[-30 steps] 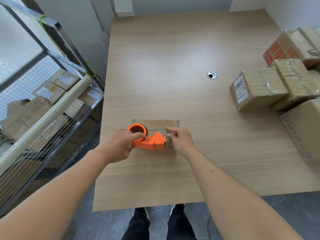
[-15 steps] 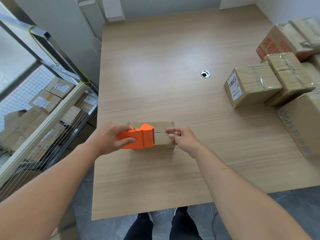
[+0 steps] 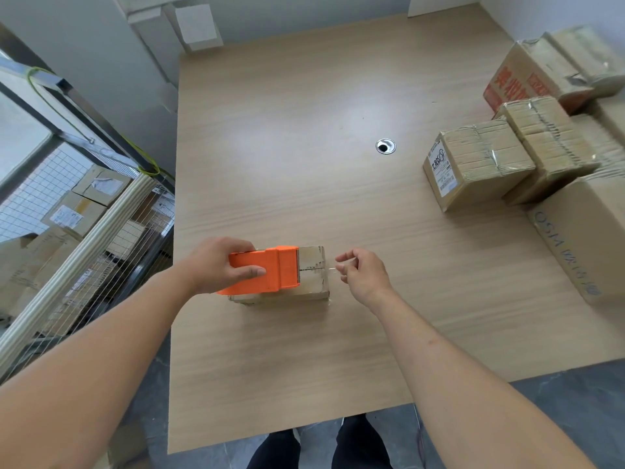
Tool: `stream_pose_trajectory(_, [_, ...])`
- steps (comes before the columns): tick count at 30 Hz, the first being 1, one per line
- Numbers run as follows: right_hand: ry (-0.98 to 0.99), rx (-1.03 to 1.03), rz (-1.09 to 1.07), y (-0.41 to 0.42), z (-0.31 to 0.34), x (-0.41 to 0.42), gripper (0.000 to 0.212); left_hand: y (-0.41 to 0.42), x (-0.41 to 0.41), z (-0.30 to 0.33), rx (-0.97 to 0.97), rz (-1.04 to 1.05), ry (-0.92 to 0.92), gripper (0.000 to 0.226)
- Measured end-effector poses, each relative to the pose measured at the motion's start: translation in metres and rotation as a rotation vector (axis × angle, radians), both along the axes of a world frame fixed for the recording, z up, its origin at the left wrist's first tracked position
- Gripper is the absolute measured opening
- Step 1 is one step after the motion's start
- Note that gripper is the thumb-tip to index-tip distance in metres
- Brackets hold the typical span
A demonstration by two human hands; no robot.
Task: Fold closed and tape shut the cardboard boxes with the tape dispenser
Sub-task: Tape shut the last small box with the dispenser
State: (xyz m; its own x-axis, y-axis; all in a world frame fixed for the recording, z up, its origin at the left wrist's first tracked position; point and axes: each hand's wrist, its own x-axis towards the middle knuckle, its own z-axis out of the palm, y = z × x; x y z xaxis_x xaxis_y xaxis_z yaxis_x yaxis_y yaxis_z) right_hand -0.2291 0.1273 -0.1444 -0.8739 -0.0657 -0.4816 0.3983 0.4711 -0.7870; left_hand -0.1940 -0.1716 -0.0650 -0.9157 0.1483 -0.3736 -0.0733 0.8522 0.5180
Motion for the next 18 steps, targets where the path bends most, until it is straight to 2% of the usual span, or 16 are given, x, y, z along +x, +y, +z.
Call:
stream_pose_trajectory(4, [-0.046,-0.043,-0.077,0.001,-0.010,0.001,0.004,0.002,-0.005,-0.004,0.003,0.008,-0.007,0.029])
stream_pose_trajectory(8, [-0.081,-0.080,-0.152,0.004,-0.018,0.002,0.021,0.005,-0.005,-0.008,0.010,0.016,0.005,0.028])
stream_pose_trajectory(13, [-0.061,0.066,-0.150,-0.002,-0.023,0.005,0.030,0.007,-0.004,-0.012,0.020,0.023,0.034,0.028])
stream_pose_trajectory(18, [-0.050,0.160,-0.116,-0.009,-0.019,-0.001,0.026,0.006,-0.003,-0.017,0.063,0.051,0.043,0.026])
